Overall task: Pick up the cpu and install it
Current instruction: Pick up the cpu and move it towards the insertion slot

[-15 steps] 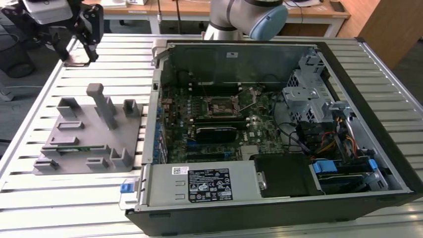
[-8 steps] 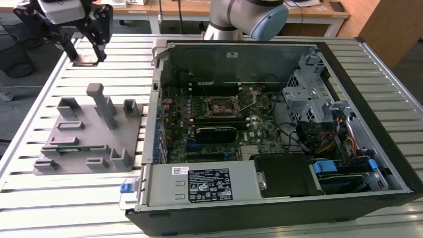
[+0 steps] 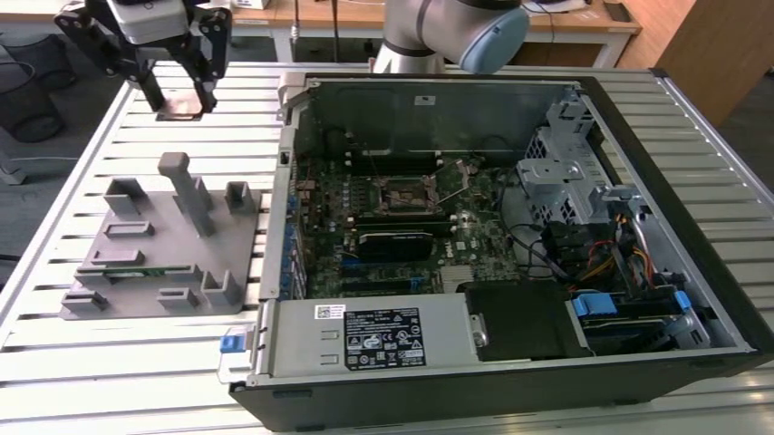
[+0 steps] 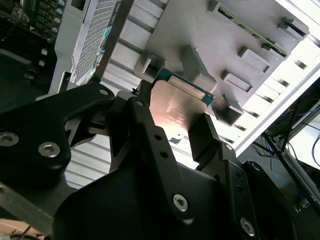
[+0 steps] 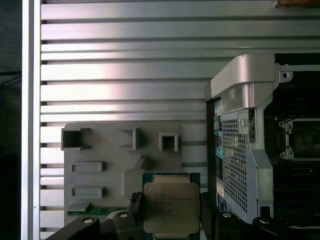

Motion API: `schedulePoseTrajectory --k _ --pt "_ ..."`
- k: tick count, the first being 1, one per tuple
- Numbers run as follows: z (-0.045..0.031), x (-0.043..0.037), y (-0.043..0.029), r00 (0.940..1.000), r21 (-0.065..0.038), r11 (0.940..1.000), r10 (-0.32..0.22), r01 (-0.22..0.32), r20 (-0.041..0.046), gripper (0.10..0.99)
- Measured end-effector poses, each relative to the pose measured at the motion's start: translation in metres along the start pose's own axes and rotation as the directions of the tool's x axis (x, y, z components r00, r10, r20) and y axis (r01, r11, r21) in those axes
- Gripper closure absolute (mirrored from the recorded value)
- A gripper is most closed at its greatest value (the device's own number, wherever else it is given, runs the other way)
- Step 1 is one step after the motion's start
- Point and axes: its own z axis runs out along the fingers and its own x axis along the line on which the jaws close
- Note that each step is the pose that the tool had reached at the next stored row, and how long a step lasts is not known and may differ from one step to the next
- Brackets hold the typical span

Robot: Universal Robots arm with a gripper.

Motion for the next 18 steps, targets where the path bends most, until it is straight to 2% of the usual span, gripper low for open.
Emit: schedulePoseTrajectory --k 17,18 --pt "0.0013 -0.0464 0.0036 1.0000 0.000 1.0000 0.000 0.000 0.0001 0.545" --pt "0.0016 -0.0582 0.0043 1.0000 0.000 1.0000 0.000 0.000 0.0000 0.545"
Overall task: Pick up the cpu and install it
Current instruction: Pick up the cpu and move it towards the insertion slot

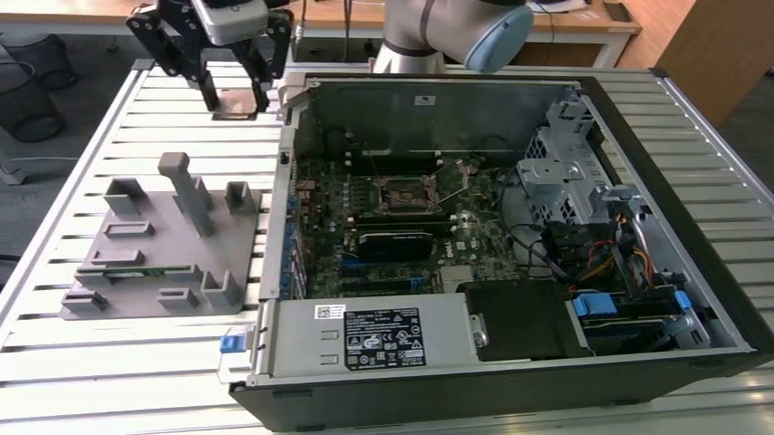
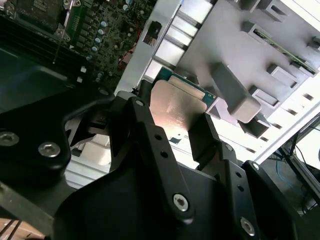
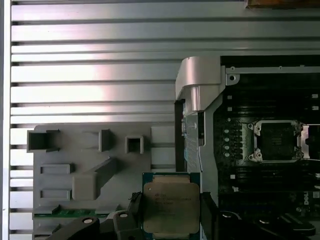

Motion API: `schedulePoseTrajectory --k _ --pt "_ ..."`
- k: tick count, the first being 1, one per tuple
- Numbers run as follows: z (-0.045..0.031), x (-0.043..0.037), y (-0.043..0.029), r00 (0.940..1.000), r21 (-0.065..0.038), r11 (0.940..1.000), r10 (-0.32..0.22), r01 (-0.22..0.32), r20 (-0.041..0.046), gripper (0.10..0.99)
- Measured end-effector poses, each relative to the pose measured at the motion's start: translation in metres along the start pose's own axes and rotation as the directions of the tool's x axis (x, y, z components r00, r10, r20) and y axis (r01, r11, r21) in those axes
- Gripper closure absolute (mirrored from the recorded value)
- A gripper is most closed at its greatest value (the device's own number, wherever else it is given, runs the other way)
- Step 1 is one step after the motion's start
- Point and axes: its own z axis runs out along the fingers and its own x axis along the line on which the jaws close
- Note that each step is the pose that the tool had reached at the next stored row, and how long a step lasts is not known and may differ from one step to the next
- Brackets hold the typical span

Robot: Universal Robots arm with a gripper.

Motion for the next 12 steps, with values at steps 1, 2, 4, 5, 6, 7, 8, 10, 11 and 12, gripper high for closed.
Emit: schedulePoseTrajectory --k 1,2,4,5,6,7,8,10,11,12 --pt "0.0003 -0.0092 0.0006 1.0000 0.000 1.0000 0.000 0.000 0.0001 0.545" --pt "0.0004 -0.0122 0.0008 1.0000 0.000 1.0000 0.000 0.000 0.0001 0.545" --pt "0.0005 -0.0184 0.0012 1.0000 0.000 1.0000 0.000 0.000 0.0000 0.545" --pt "0.0007 -0.0250 0.0016 1.0000 0.000 1.0000 0.000 0.000 0.0000 0.545" --pt "0.0007 -0.0283 0.0018 1.0000 0.000 1.0000 0.000 0.000 0.0000 0.545" --pt "0.0008 -0.0317 0.0020 1.0000 0.000 1.0000 0.000 0.000 0.0000 0.545" --pt "0.0010 -0.0352 0.0022 1.0000 0.000 1.0000 0.000 0.000 0.0001 0.545" --pt "0.0011 -0.0428 0.0026 1.0000 0.000 1.0000 0.000 0.000 0.0000 0.545" --pt "0.0012 -0.0462 0.0027 1.0000 0.000 1.0000 0.000 0.000 0.0000 0.545" --pt "0.0012 -0.0504 0.0029 1.0000 0.000 1.0000 0.000 0.000 0.0000 0.545"
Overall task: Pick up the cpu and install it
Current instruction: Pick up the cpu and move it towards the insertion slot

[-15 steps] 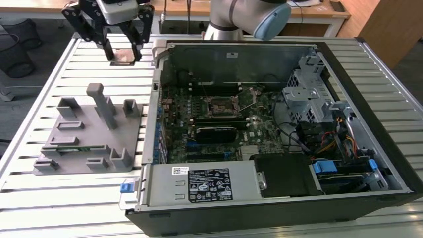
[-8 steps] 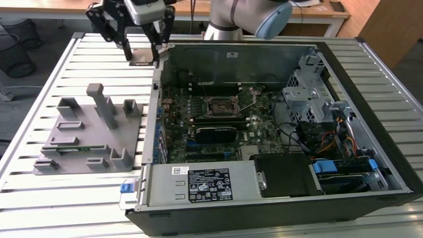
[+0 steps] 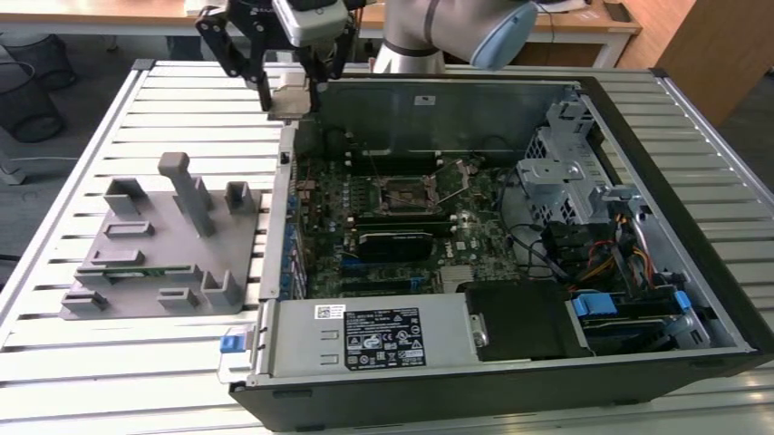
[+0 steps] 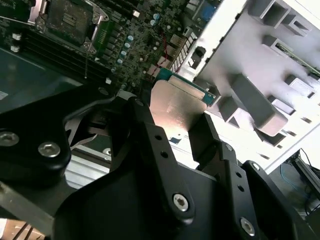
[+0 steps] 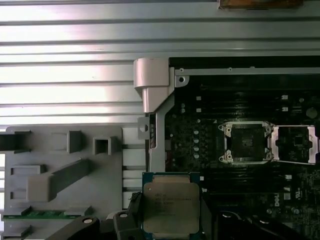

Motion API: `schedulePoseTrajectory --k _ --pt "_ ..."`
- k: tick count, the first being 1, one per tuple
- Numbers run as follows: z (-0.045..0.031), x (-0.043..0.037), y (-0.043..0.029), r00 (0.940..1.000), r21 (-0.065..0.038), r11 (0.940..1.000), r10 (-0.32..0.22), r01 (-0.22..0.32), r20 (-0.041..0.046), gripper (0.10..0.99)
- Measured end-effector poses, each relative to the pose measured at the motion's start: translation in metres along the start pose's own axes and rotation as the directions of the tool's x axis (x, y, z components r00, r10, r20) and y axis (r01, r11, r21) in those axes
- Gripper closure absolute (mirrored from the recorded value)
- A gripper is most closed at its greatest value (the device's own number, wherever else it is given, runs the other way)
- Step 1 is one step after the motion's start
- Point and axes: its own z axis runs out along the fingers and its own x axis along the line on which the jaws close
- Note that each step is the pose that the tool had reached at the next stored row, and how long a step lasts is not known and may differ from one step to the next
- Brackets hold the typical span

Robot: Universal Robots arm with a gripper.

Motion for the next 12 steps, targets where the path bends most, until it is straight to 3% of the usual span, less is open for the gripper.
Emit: schedulePoseTrajectory --k 12 --pt "0.0007 -0.0446 0.0018 1.0000 0.000 1.0000 0.000 0.000 0.0000 0.545"
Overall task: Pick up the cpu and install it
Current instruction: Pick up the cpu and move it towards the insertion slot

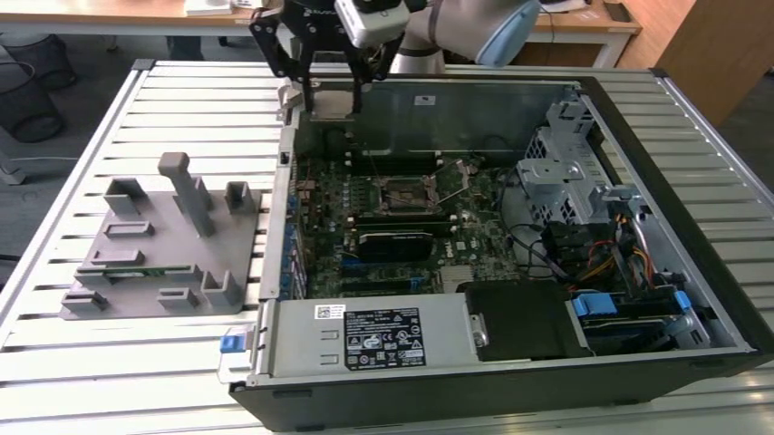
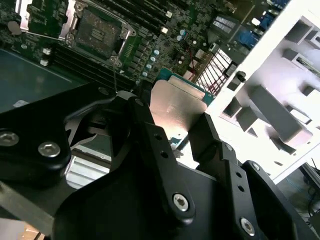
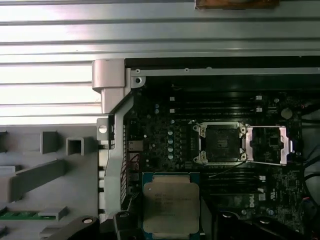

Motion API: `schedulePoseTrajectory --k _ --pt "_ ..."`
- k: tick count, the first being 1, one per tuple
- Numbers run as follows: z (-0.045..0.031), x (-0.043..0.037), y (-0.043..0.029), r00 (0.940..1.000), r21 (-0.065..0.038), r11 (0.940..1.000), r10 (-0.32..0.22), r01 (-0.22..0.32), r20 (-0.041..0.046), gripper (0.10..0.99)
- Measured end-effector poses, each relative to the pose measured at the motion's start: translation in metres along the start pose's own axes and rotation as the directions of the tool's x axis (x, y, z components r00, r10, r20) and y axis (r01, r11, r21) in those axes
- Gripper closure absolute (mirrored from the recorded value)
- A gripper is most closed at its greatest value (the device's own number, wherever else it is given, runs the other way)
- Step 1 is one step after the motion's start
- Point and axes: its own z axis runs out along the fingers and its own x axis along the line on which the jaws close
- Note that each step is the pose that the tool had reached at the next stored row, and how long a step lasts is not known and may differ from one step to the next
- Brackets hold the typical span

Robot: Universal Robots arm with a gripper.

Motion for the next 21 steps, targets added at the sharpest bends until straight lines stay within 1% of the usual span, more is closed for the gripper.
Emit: schedulePoseTrajectory --k 21 --pt "0.0011 -0.0771 0.0034 1.0000 0.000 1.0000 0.000 0.000 0.0001 0.545"
